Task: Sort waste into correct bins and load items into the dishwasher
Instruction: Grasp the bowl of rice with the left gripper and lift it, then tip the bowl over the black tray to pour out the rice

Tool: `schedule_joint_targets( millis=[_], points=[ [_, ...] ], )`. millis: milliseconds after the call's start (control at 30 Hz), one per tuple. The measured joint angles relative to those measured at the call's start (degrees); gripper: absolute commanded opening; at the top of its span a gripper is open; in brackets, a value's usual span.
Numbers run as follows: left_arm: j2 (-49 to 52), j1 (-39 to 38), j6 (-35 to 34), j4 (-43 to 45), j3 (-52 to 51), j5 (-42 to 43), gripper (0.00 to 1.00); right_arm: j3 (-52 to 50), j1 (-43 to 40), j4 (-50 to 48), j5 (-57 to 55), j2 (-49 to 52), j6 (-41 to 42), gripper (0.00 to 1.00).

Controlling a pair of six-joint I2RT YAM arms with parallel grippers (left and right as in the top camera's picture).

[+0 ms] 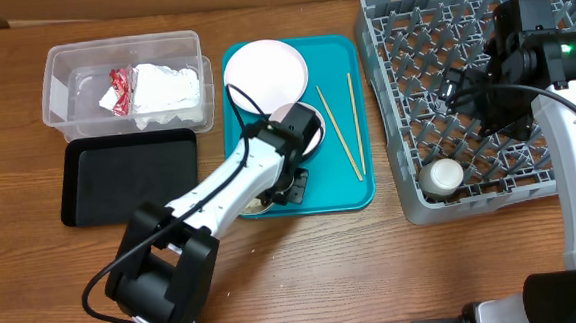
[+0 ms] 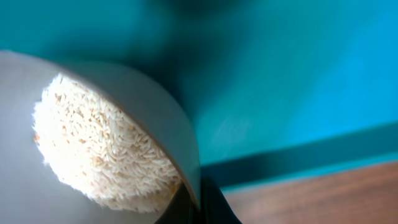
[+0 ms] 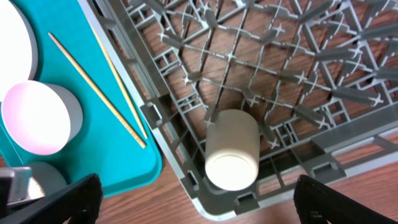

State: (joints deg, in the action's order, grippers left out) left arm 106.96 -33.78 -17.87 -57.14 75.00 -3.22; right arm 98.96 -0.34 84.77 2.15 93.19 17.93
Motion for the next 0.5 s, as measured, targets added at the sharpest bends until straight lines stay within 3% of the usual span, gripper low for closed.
schedule_joint_targets(
  millis=[267,500],
  points=[
    [-1.0,4.6,0.3,-15.6,16.4,2.1,0.04,0.0,0.0,0.8,0.0,0.0,0.0,1.00],
    [-7.5,16.5,5.0,-19.1,17.7,7.6,0.04,0.0,0.0,1.0,0.0,0.0,0.0,1.00]
  ],
)
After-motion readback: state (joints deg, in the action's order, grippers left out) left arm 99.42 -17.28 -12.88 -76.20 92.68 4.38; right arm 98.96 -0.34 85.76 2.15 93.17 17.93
